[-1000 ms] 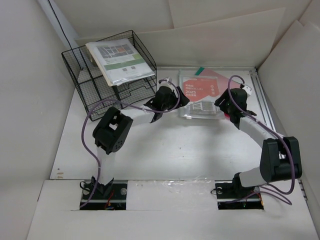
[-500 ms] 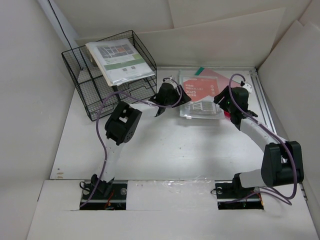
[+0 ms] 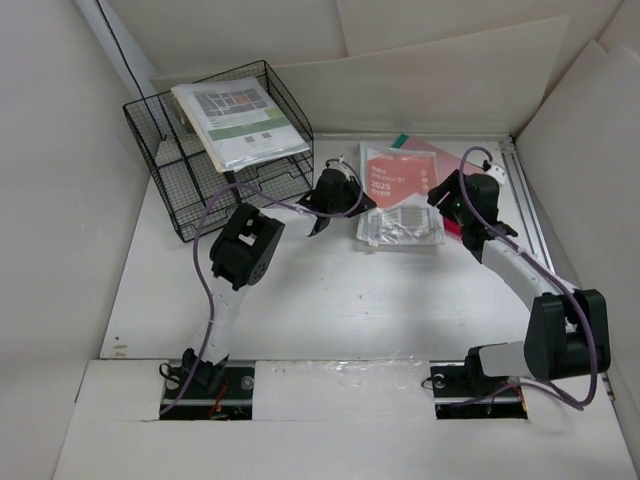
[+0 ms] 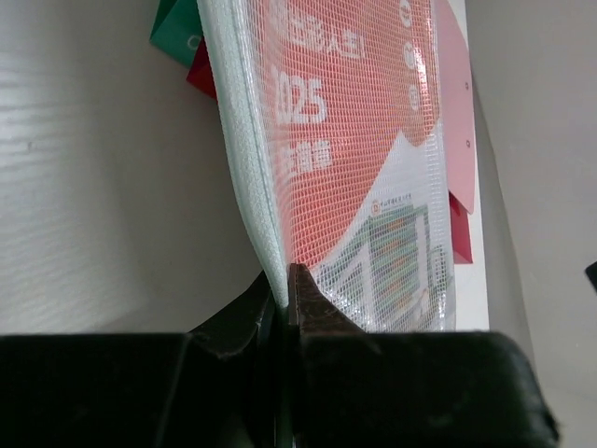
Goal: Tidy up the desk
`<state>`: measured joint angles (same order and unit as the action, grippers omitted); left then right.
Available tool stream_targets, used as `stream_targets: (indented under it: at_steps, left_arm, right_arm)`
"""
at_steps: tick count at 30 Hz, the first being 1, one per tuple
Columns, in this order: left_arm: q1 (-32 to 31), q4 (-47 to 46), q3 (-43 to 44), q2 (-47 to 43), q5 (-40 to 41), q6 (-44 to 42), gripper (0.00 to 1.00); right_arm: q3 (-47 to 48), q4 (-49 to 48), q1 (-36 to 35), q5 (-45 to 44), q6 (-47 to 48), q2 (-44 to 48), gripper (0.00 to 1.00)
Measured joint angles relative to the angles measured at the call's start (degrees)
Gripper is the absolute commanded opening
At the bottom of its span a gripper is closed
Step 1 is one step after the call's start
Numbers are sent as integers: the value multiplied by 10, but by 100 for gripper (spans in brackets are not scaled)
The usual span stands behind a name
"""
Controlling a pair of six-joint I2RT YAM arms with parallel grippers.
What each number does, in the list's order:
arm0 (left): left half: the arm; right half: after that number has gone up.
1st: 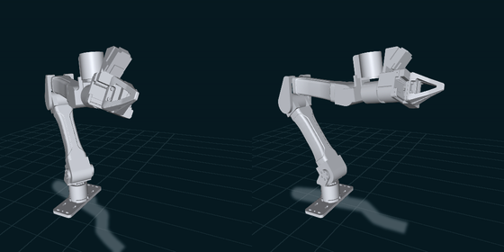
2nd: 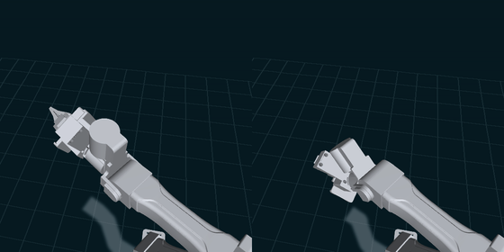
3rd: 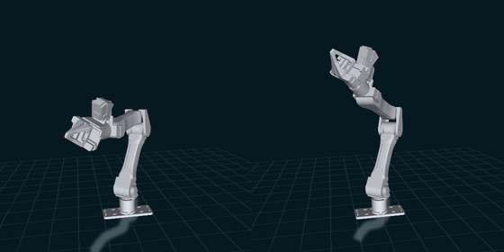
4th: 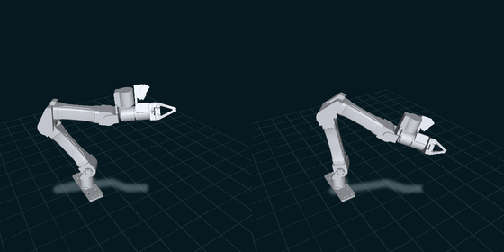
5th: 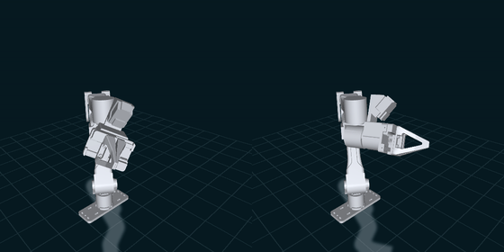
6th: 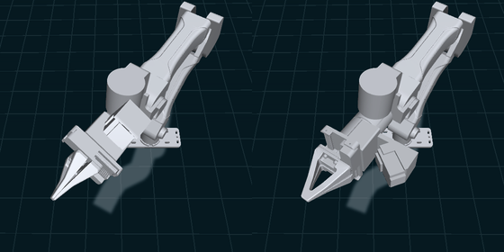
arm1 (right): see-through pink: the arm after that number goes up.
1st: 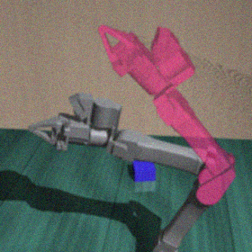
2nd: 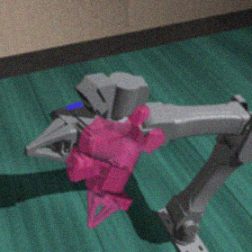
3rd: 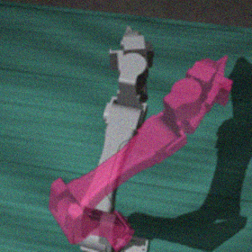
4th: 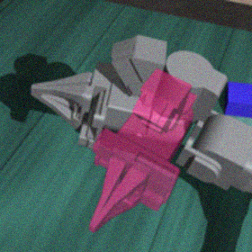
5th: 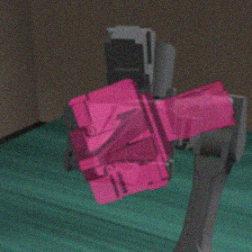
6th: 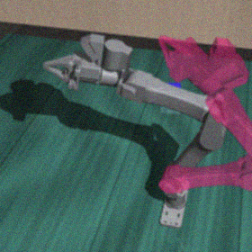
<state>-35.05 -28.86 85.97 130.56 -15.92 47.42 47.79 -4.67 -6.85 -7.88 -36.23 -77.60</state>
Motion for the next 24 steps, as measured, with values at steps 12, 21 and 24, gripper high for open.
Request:
stream_targets:
  at_steps: [12, 21, 24]
  left_arm:
    - [-3, 91, -68, -196, 37, -52, 0]
    - [4, 234, 87, -290, 87, -115, 0]
    - [27, 275, 150, -307, 93, -125, 0]
  right_arm:
    - [2, 7, 1, 20, 0, 123, 65]
    - [23, 33, 16, 32, 4, 203, 65]
    - [23, 40, 19, 39, 6, 210, 65]
